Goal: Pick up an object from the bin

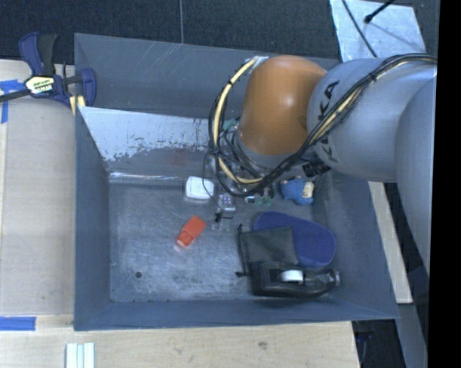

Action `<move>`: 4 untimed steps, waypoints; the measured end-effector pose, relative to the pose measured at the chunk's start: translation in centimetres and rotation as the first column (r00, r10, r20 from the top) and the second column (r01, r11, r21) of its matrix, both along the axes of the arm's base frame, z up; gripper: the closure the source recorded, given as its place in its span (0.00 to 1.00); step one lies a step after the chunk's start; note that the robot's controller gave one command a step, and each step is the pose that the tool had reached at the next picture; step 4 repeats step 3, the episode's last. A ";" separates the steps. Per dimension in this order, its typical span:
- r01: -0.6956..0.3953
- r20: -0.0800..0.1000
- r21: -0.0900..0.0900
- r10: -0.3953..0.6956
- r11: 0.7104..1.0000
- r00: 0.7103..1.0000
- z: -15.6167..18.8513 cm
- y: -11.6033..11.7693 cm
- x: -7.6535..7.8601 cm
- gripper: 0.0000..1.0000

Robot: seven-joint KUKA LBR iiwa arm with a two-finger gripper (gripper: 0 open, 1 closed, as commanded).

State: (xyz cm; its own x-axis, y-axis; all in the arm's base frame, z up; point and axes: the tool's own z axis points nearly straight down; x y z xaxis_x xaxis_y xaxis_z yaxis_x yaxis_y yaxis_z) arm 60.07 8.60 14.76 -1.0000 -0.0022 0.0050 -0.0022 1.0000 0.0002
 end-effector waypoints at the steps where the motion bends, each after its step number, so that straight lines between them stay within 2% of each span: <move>1: -0.255 0.003 0.000 0.255 0.967 0.967 -7.8 2.8 -0.5 0.00; 2: -0.252 0.018 0.001 0.252 0.968 0.968 -7.4 2.9 -0.1 1.00; 3: -0.285 0.018 -0.001 0.285 0.958 0.958 7.5 3.7 -0.3 1.00; 4: -0.285 0.018 -0.001 0.285 0.958 0.958 7.5 3.7 -0.3 1.00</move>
Offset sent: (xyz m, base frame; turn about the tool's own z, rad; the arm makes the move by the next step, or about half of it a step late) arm -0.0053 0.0291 -0.0776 -0.2573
